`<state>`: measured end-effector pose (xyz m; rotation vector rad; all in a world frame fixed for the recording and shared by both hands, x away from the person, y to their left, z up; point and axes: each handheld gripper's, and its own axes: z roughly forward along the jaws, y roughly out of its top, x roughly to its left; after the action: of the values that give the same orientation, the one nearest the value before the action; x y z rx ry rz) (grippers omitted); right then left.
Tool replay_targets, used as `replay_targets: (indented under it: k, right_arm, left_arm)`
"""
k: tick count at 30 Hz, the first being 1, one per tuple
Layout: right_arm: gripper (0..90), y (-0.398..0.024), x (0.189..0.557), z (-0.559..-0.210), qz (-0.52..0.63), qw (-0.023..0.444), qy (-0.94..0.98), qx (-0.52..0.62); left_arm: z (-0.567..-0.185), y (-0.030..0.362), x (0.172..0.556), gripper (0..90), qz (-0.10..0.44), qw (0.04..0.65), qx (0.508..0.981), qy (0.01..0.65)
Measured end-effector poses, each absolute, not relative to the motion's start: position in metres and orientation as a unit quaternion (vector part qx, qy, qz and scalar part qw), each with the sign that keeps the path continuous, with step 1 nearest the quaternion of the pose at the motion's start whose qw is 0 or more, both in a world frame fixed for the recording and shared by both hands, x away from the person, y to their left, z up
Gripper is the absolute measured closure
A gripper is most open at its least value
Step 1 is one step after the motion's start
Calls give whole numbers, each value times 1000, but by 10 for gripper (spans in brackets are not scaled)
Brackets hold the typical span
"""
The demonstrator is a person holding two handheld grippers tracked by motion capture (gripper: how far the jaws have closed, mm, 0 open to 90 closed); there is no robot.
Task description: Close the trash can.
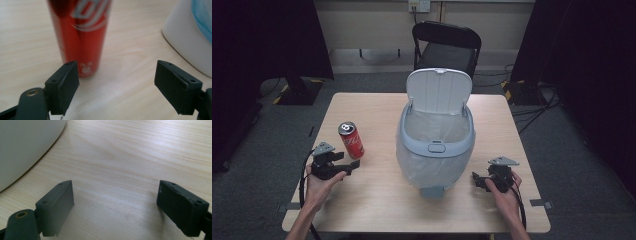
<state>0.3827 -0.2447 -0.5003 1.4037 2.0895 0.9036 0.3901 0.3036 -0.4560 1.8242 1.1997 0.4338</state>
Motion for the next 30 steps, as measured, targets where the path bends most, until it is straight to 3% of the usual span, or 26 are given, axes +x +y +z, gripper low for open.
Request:
replay_targets:
  k: [9, 23, 30]
  right_arm:
    - [127, -245, 383, -500, 329, 231, 761, 510]
    - [127, -245, 383, -500, 329, 230, 760, 511]
    - [127, -245, 383, -500, 329, 230, 760, 511]
  left_arm:
    - [-452, 307, 417, 206, 212, 429, 731, 486]
    - [-480, 301, 442, 215, 218, 401, 746, 485]
    - [-487, 297, 448, 319, 225, 410, 740, 483]
